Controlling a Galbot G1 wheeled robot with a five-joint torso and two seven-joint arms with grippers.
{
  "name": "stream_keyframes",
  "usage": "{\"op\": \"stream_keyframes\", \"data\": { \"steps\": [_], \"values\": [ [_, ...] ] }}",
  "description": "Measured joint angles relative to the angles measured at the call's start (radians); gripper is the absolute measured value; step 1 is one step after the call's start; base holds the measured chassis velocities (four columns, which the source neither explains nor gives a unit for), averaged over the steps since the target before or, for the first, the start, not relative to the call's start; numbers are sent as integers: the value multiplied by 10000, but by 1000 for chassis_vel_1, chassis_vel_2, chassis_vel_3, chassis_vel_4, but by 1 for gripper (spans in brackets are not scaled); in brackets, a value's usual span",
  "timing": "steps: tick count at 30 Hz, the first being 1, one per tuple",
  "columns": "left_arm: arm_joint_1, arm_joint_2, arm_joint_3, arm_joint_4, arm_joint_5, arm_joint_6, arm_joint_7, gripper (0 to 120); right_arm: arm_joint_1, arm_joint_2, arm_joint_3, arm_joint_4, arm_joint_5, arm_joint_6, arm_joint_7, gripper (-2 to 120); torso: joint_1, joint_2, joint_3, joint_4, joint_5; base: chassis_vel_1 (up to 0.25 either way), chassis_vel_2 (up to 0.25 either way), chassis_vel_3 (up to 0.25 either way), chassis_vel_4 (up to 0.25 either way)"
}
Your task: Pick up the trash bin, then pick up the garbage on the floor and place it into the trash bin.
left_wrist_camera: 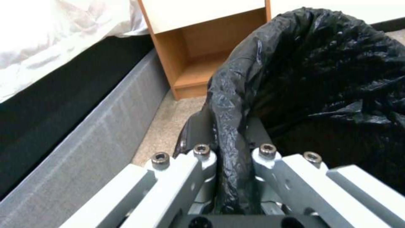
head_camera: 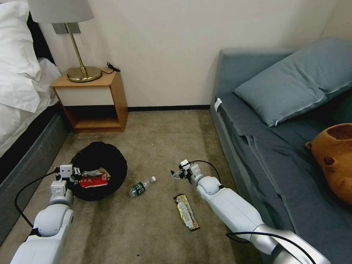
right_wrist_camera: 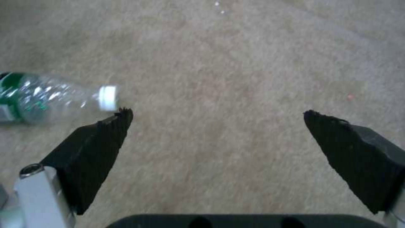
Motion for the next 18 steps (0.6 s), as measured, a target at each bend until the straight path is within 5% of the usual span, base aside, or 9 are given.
{"op": "stream_keyframes", "data": {
  "steps": [18],
  "values": [
    [-177, 87, 43, 234, -20, -48, 16, 4, -1478, -327, -507, 954, -393, -518, 353, 100, 0, 0, 0, -1, 0, 0, 0, 0, 0]
  ]
}}
